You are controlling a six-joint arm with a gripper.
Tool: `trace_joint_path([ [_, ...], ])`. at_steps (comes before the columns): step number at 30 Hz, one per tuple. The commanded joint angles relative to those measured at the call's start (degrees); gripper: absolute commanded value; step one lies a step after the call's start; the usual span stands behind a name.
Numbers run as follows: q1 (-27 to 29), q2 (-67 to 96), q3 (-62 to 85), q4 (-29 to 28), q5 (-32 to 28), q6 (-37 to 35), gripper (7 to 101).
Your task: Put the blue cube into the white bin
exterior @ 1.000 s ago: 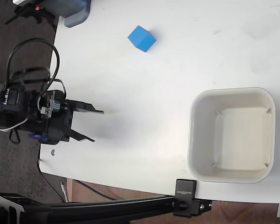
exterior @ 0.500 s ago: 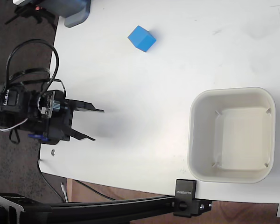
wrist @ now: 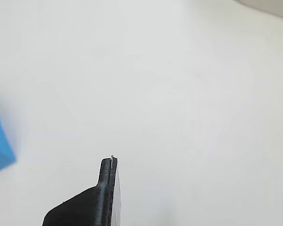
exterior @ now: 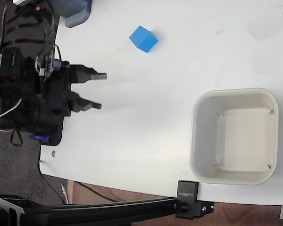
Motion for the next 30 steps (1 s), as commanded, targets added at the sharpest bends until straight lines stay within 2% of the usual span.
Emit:
trace_joint_path([
  [1,-8.44,-4.04,-6.33,1.76,6.15,0.70,100.3],
  [6,-18.46,-9.67,-10.28,1.41,8.00,1.93,100.3],
  [9,-21.71,-12.57,-14.24,3.25,7.38,2.72,100.3],
  [12,-23.20,-13.71,-15.38,0.26,5.36,3.08,100.3],
  [15,-22.76,-16.61,-16.79,-2.20,1.93,2.55,100.3],
  [22,-13.97,-24.17,-20.13,-2.29,-11.87,-6.42,99.7],
  [27,-11.07,-27.33,-21.27,-3.16,-16.00,-9.49,98.1],
  [30,-11.60,-28.65,-21.88,-3.43,-15.56,-9.05,98.1],
])
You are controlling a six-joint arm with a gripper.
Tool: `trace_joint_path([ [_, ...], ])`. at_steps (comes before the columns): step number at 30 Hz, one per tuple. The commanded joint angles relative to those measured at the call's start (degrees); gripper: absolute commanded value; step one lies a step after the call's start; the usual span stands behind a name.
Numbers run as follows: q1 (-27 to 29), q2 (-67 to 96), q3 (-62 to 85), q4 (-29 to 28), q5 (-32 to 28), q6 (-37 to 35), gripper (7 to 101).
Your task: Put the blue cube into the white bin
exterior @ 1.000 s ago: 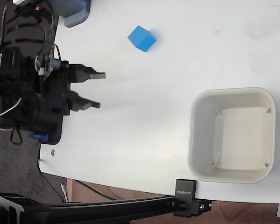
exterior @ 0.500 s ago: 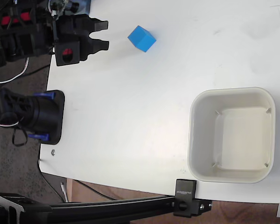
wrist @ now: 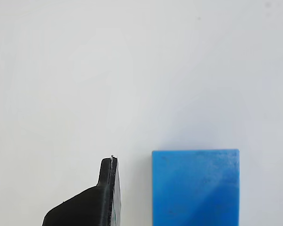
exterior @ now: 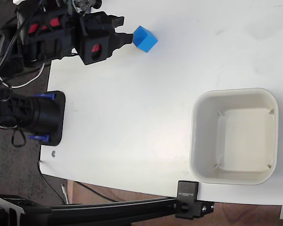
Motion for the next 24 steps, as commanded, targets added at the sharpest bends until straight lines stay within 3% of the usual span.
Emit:
trace_joint_path([
  [1,-0.70,-0.26,-3.87,-1.93,-0.26,0.44,98.1],
  [8,-0.44,-0.62,1.76,-9.23,0.09,1.58,96.5],
  [24,-0.18,-2.72,6.24,-15.29,-0.44,2.81,95.7],
])
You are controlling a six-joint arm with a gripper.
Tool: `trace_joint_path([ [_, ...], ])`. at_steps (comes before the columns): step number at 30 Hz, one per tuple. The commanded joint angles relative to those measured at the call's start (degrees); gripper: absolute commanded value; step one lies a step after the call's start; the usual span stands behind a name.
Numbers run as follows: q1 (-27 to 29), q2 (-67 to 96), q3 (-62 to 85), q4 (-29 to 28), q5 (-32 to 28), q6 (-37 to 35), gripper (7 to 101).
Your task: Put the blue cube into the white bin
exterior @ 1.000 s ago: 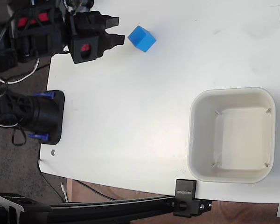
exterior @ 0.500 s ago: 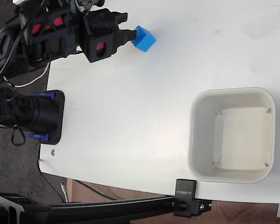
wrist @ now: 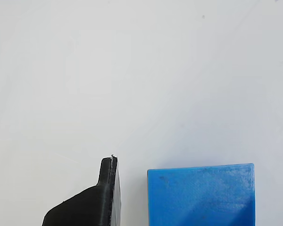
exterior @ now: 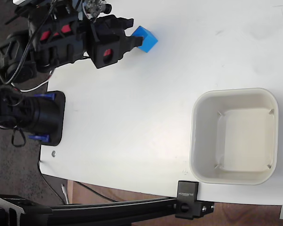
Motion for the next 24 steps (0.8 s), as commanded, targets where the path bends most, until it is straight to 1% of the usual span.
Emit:
trace_joint_path([
  [1,0.18,0.18,-0.62,-2.37,-0.70,0.09,95.4],
  [14,1.58,-1.85,1.49,-6.24,-2.81,0.00,93.3],
  [17,1.76,-2.20,1.67,-6.50,-3.25,0.00,91.4],
  [24,2.46,-2.99,2.11,-7.38,-4.04,0.18,90.3],
])
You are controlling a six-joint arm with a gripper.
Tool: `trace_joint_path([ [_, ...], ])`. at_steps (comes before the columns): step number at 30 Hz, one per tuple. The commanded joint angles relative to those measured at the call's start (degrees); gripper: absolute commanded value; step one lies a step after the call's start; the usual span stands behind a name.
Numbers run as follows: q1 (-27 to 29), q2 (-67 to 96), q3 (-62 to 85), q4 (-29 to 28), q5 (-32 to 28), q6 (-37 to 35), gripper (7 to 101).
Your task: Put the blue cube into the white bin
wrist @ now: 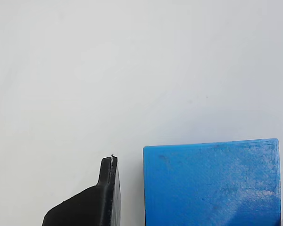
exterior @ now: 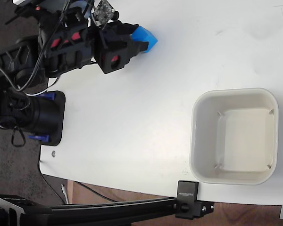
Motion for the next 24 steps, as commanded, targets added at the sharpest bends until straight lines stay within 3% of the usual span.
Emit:
trace_joint_path([
  [1,0.62,0.62,-1.05,-1.85,-1.49,-0.09,89.8],
  [5,1.05,0.35,-1.14,-1.85,-1.67,-0.35,81.7],
  [13,0.97,0.53,-0.79,-2.90,0.70,-0.79,51.3],
  [20,0.88,1.58,-1.49,-2.11,0.88,0.70,47.0],
  [24,1.05,3.69,-4.66,1.76,1.41,1.23,48.7],
])
